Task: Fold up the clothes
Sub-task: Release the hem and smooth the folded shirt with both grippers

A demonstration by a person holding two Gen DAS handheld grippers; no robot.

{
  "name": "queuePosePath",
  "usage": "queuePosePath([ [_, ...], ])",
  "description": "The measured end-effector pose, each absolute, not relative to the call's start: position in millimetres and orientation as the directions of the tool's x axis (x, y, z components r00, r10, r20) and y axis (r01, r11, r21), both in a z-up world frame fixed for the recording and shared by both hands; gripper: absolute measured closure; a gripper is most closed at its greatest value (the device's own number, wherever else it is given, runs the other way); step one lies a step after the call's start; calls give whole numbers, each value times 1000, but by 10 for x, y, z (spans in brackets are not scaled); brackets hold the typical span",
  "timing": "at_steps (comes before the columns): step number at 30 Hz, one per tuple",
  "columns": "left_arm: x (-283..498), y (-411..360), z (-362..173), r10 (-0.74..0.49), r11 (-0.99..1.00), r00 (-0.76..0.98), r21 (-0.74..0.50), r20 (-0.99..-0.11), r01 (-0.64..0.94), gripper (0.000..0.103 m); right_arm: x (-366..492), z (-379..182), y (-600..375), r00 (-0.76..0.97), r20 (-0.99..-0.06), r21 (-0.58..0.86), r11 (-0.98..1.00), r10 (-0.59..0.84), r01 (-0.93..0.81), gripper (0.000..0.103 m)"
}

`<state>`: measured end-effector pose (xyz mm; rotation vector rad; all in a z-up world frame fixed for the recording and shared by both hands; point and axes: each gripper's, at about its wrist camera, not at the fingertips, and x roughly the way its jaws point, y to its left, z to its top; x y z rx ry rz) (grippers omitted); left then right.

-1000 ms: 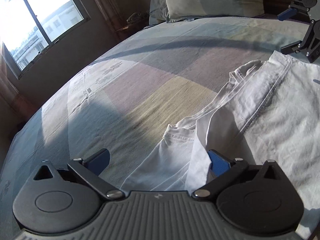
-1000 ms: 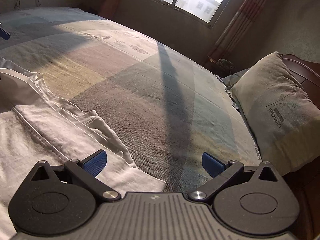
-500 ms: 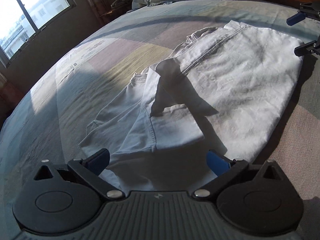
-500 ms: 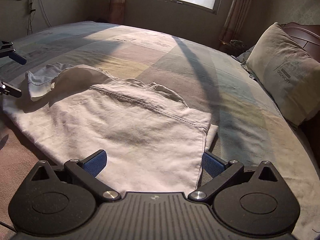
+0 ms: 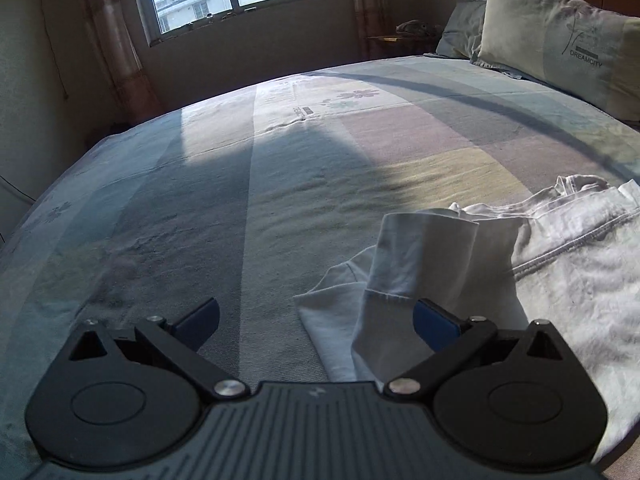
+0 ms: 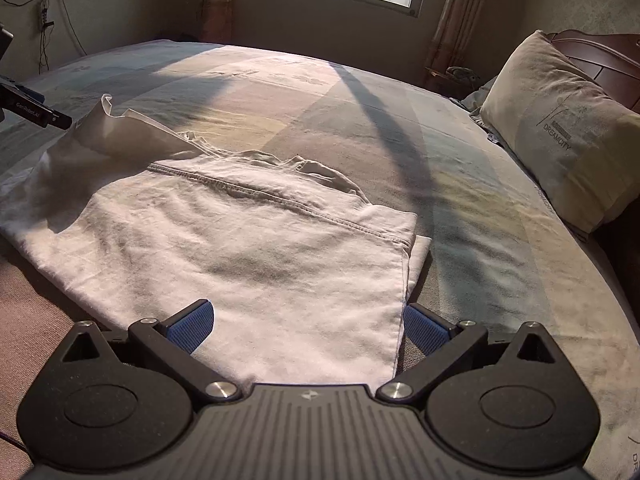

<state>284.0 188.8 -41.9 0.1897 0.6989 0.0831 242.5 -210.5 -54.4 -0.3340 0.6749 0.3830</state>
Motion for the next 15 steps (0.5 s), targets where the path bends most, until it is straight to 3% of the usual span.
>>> queuePosePath([
  [3, 2690, 1758, -410, 95, 977, 771, 209, -630, 51, 1, 2413, -588, -2072, 706, -668, -178, 871, 235, -458, 0],
  [11, 2500, 1627, -633, -237, 968, 684, -105, -690, 229, 1, 2344, -568, -1954, 696, -662, -144, 864, 278, -482, 0],
  [15, 2200, 1685, -944, -179, 981, 580, -101, -795, 164, 1, 2288, -593, -1992, 689, -668, -139, 863, 281, -486, 0],
])
